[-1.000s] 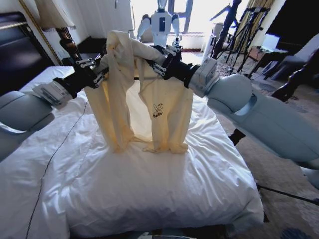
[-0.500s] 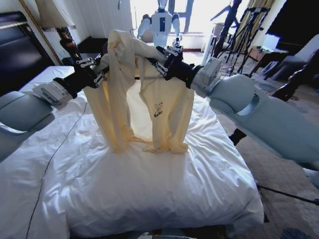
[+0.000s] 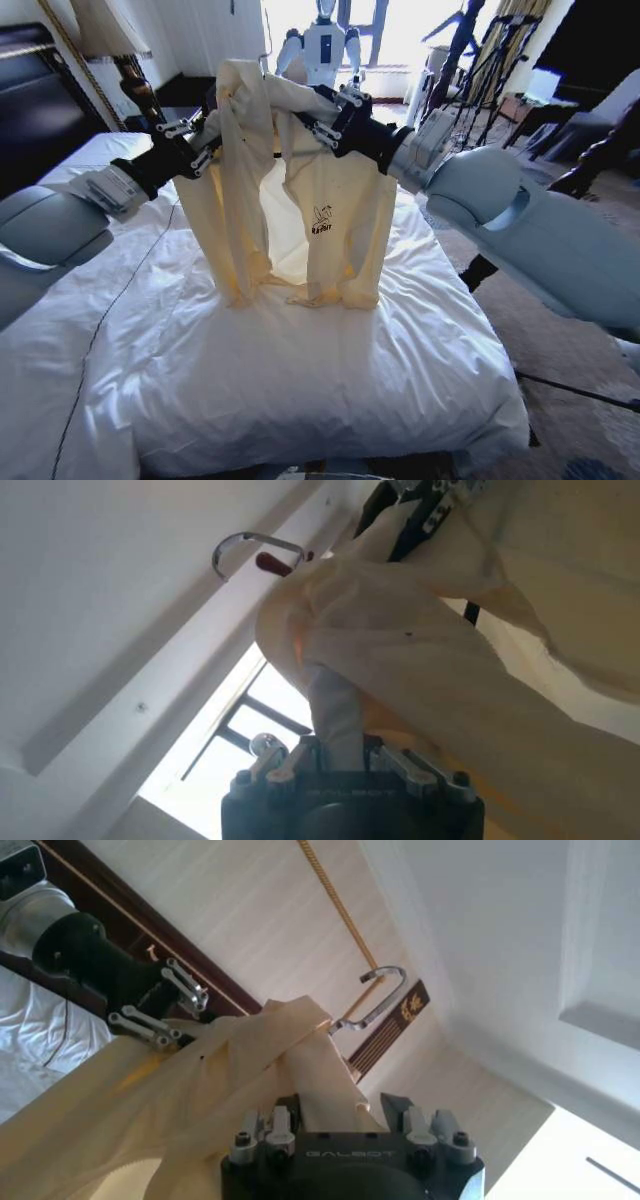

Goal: Pick up the clothes from the bed and hang them on the clothes hanger.

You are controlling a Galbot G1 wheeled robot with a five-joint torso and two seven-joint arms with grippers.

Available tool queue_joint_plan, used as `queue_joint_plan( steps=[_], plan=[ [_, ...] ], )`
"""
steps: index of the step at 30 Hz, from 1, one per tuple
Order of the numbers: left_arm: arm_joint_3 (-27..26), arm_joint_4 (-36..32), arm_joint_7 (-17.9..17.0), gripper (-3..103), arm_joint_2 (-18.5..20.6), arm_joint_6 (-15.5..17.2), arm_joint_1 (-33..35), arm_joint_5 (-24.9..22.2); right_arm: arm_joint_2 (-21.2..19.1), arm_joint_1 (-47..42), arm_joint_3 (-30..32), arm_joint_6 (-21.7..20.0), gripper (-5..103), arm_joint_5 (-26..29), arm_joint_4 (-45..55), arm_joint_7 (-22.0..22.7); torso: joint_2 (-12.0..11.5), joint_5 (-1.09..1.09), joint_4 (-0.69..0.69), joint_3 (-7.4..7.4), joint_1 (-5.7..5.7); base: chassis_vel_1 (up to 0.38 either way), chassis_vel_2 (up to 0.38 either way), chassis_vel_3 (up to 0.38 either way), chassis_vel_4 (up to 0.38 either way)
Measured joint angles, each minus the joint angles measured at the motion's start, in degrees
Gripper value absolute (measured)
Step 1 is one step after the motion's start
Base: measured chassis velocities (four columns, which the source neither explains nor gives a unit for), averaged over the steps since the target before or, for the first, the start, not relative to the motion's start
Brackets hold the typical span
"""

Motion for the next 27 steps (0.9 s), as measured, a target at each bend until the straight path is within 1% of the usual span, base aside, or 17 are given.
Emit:
queue_joint_plan(
  steps=[2, 5, 6, 9, 10, 12, 13, 15, 17, 18, 19, 21, 22, 23, 24, 25, 27],
  plan=[
    [0.0, 0.2, 0.1, 21, 0.0, 0.0, 0.1, 0.2, -0.3, 0.0, 0.0, 0.0, 55, 0.3, 0.2, -0.3, 0.0, 0.0, 0.0, 0.0, 0.0, 0.0, 0.0, 0.0, 0.0],
    [0.2, 0.8, 0.2, 21, -0.2, 0.1, 0.2, 0.5, -1.3, 0.0, 0.7, 0.4, 71, 1.5, 1.0, -0.9, 0.0, -0.01, 0.0, 0.0, 0.0, 0.0, 0.0, 0.0, 0.0],
    [0.2, 0.8, 0.2, 21, -0.2, 0.1, 0.2, 0.5, -1.3, 0.0, 0.7, 0.4, 71, 1.5, 1.0, -0.9, 0.0, -0.01, 0.0, 0.0, 0.0, 0.0, 0.0, 0.0, 0.0],
    [0.4, 1.1, 0.3, 21, -0.5, 0.1, 0.3, 0.6, -3.3, -1.2, 1.9, 1.4, 88, 3.1, 2.1, -3.1, 0.0, 0.0, -0.01, 0.0, 0.0, 0.0, 0.0, 0.0, 0.0],
    [0.4, 1.1, 0.3, 21, -0.5, 0.1, 0.3, 0.6, -3.3, -1.2, 1.9, 1.4, 88, 3.1, 2.1, -3.1, 0.0, 0.0, -0.01, 0.0, 0.0, 0.0, 0.0, 0.0, 0.0],
    [0.4, 1.1, 0.3, 21, -0.6, 0.0, 0.5, 0.6, -4.2, -1.9, 2.3, 1.8, 97, 3.6, 2.6, -3.4, 0.0, 0.02, -0.01, 0.0, 0.0, 0.0, 0.0, 0.0, 0.0],
    [0.5, 1.1, 0.3, 21, -0.6, 0.0, 0.5, 0.6, -4.7, -2.3, 2.4, 2.3, 99, 3.9, 2.9, -3.5, 0.0, 0.02, -0.01, 0.0, 0.0, 0.0, 0.0, 0.0, 0.0],
    [0.5, 1.1, 0.3, 21, -0.6, 0.0, 0.6, 0.6, -5.1, -2.5, 2.6, 2.7, 99, 4.2, 3.1, -3.6, 0.0, 0.02, -0.01, 0.0, 0.0, 0.0, 0.0, 0.0, 0.0],
    [0.5, 1.1, 0.3, 21, -0.7, 0.0, 0.7, 0.6, -6.7, -3.1, 3.8, 4.0, 100, 5.7, 3.9, -4.4, 0.0, 0.0, 0.0, 0.0, 0.0, 0.0, 0.0, 0.0, 0.0],
    [0.5, 1.1, 0.3, 21, -0.7, 0.0, 0.7, 0.6, -6.7, -3.1, 3.8, 4.0, 100, 5.7, 3.9, -4.4, 0.0, 0.0, 0.0, 0.0, 0.0, 0.0, 0.0, 0.0, 0.0],
    [0.5, 1.1, 0.3, 21, -0.7, 0.0, 0.8, 0.6, -7.8, -3.3, 4.7, 4.2, 100, 6.4, 4.4, -5.0, 0.0, 0.0, 0.01, 0.0, 0.0, 0.0, 0.0, 0.0, 0.0],
    [0.5, 1.2, 0.3, 21, -0.7, 0.0, 0.9, 0.6, -11.6, -4.1, 7.4, 4.2, 100, 8.1, 6.0, -6.4, 0.0, -0.01, 0.01, 0.0, 0.0, 0.0, 0.0, 0.0, 0.0],
    [0.5, 1.2, 0.3, 21, -0.7, 0.0, 0.9, 0.6, -11.6, -4.1, 7.4, 4.2, 100, 8.1, 6.0, -6.4, 0.0, -0.01, 0.01, 0.0, 0.0, 0.0, 0.0, 0.0, 0.0],
    [0.5, 1.3, 0.3, 21, -0.8, 0.0, 0.9, 0.7, -13.3, -4.8, 8.3, 4.2, 100, 8.5, 6.7, -6.6, 0.0, 0.0, 0.0, 0.0, 0.0, 0.0, 0.0, 0.0, 0.0],
    [0.6, 1.4, 0.3, 21, -1.0, 0.0, 0.9, 1.0, -16.7, -5.8, 9.6, 4.0, 100, 9.4, 8.1, -6.6, 0.0, 0.03, -0.01, 0.0, 0.0, 0.0, 0.0, 0.0, 0.0],
    [0.6, 1.4, 0.3, 21, -1.0, 0.0, 0.9, 1.0, -16.7, -5.8, 9.6, 4.0, 100, 9.4, 8.1, -6.6, 0.0, 0.03, -0.01, 0.0, 0.0, 0.0, 0.0, 0.0, 0.0],
    [0.7, 1.8, 0.3, 21, -1.2, 0.0, 0.9, 1.4, -20.6, -6.6, 10.8, 2.9, 100, 10.1, 10.2, -6.7, 0.0, 0.03, -0.03, 0.0, 0.0, 0.0, 0.0, 0.0, 0.0]
  ],
)
